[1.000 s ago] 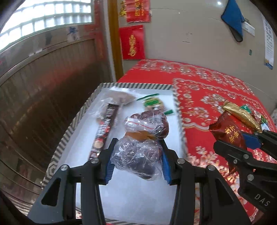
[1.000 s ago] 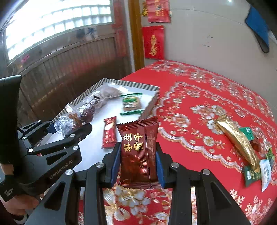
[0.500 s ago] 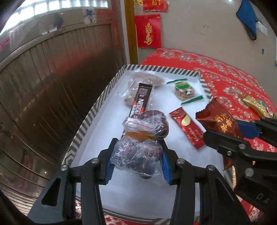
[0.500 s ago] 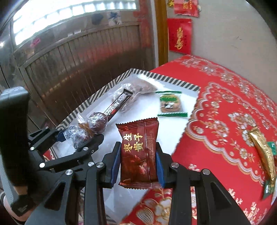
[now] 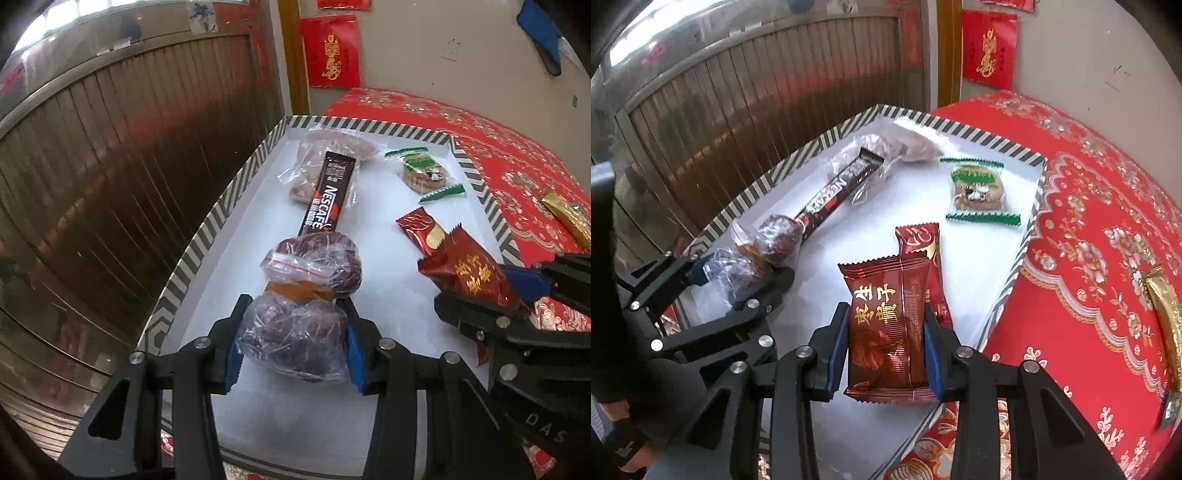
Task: Organize snacks
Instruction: 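Carry the candy bag with the left tool while the right tool carries the brown packet into the box, then open both tools to release the candy bag and brown packet in the box, then move both tools back to the table toward the gold foil bar and white-blue candy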
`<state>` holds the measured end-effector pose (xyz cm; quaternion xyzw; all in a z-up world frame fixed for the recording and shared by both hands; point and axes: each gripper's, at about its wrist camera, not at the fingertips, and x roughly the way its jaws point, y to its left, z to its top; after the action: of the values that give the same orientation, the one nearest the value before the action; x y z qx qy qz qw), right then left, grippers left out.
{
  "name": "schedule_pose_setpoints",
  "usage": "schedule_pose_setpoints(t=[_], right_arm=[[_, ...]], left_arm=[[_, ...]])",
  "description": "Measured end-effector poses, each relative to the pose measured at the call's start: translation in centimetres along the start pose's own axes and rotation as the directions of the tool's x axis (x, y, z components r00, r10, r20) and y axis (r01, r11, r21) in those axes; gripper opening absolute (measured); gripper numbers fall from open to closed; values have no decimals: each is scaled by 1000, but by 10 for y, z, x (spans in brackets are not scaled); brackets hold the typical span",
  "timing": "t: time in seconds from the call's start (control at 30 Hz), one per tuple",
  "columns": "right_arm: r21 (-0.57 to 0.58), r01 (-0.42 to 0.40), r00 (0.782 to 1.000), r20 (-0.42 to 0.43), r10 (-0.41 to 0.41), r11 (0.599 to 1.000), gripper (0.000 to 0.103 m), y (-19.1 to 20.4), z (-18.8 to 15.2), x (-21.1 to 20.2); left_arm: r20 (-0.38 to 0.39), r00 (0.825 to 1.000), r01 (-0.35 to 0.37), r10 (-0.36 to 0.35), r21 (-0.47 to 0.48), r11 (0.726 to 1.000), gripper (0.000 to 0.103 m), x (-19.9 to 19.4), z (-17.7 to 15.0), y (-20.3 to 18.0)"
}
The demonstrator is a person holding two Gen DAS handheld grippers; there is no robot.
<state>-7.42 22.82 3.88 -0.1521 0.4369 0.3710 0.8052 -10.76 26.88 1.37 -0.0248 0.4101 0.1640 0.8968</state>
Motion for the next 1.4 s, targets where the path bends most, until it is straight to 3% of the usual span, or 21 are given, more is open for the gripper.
schedule_pose_setpoints(t=[0.13, 0.2, 0.27, 0.37, 0.77, 1.03, 1.4], right_arm=[[-11, 7, 1000, 3, -7, 1000, 37, 1, -2, 0], [-7, 7, 1000, 5, -7, 1000, 38, 0, -3, -1], [14, 0, 1000, 14, 0, 1000, 41, -5, -2, -2], [31, -25, 999, 30, 25, 999, 48, -10, -2, -8], [62, -17, 990, 142, 8, 998, 59, -36, -12, -53], [147, 33, 986, 157, -56, 989, 63, -79, -34, -72], [296, 99, 982, 127, -142, 950, 63, -154, -75, -90]], left_arm=[[-13, 1000, -2, 2, -4, 1000, 52, 5, -2, 1], [-13, 1000, -9, 9, -11, 1000, 61, 5, -2, 2], [-15, 1000, -11, 11, -22, 1000, 75, 5, -2, 5], [-14, 1000, -2, 2, -35, 999, 80, 4, -1, 7], [88, 996, -4, 4, -1, 1000, 87, -29, 12, -10], [120, 989, 86, -87, 19, 996, 91, -50, 27, -35], [84, 979, 175, -187, 130, 976, 91, -51, 32, -114]])
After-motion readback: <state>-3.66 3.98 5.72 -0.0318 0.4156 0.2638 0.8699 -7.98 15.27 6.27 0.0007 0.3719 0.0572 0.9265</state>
